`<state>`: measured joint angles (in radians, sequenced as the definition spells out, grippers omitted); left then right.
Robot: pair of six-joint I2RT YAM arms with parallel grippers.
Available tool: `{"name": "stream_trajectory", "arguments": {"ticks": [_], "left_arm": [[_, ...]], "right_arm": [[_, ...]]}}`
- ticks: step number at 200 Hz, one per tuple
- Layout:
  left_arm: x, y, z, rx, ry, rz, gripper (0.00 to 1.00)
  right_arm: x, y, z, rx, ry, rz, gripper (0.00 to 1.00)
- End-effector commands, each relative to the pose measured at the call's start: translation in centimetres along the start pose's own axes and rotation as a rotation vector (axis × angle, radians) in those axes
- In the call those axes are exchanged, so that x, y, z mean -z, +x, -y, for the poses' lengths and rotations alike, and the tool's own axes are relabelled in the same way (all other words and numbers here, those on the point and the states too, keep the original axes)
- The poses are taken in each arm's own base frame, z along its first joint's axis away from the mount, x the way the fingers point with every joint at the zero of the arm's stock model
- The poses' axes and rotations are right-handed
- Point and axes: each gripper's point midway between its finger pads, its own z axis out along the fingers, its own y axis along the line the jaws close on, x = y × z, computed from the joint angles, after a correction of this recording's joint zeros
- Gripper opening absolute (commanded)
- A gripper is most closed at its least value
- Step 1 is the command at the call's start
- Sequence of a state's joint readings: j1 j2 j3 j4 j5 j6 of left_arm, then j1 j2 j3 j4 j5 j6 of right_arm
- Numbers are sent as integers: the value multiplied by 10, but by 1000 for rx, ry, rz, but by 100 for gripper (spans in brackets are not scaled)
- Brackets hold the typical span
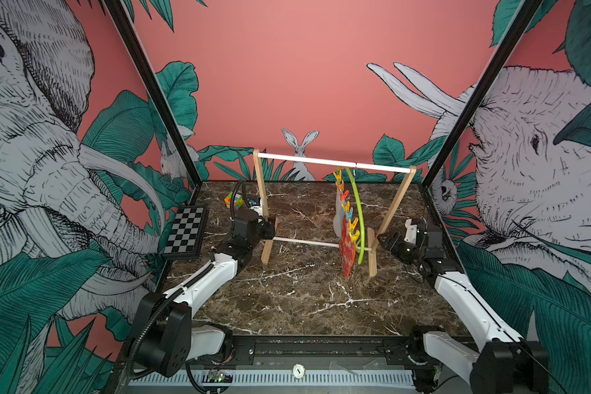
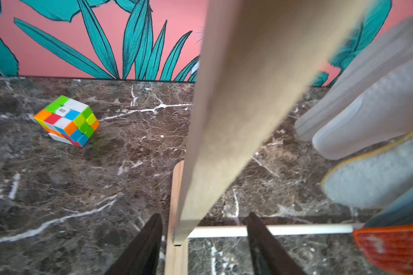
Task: Take the shoe insoles off the hanger
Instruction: Move the clothesline to the center of the board.
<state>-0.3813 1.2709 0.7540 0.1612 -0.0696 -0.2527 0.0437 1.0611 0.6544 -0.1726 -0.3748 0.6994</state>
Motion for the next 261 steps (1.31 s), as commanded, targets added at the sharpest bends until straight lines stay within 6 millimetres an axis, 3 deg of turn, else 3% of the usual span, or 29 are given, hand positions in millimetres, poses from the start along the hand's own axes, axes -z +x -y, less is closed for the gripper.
{"name": "stream_trajectory", "arguments": {"ticks": [1,19,96,174,207,232,254,261], "left_arm": [[16,-3,-3,29,-13,14,69],[22,-1,-4,28,-17,12,73],[49,23,-9,31,-11,-22,73],[73,25,-1,65,53,1,71],[89,10,5,23,94,62,72],[102,-6,11,-19,121,117,73],[110,-17,9,-17,100,115,81],[111,-18,6,-5,79,107,89]], "right_arm": [[1,-17,-15,52,-32,43,69],[-3,-21,-16,56,-34,45,67],[-16,-44,-24,100,-29,60,55],[-37,-67,-29,132,-14,63,55],[-23,-65,-35,141,-22,76,72],[-3,-62,-38,154,-21,90,74],[17,-55,-39,160,-8,93,74],[23,-52,-39,160,-2,96,73]]}}
